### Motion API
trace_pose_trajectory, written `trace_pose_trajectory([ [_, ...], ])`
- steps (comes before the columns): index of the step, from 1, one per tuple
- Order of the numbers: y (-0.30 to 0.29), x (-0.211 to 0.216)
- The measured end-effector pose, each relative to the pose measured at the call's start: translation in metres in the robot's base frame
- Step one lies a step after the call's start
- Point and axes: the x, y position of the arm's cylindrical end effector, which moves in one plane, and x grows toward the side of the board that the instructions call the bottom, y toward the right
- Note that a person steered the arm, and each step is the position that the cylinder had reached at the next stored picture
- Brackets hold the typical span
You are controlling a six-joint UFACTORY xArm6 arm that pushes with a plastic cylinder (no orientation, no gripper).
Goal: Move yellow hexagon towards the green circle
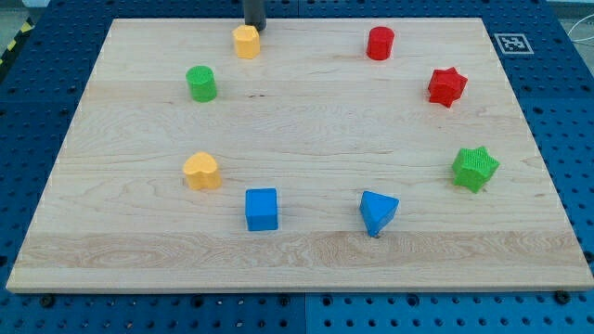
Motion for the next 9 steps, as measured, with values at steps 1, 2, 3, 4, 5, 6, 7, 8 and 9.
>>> trace_pose_trajectory([
  [1, -0.001, 0.001],
  [2, -0.003, 0.007],
  [3, -0.003, 0.014],
  [4, 0.002, 0.024],
  [5, 0.004, 0.026],
  [6, 0.004, 0.026],
  [7, -0.003, 0.026],
  [8, -0.010, 0.031],
  [9, -0.010, 0.035],
])
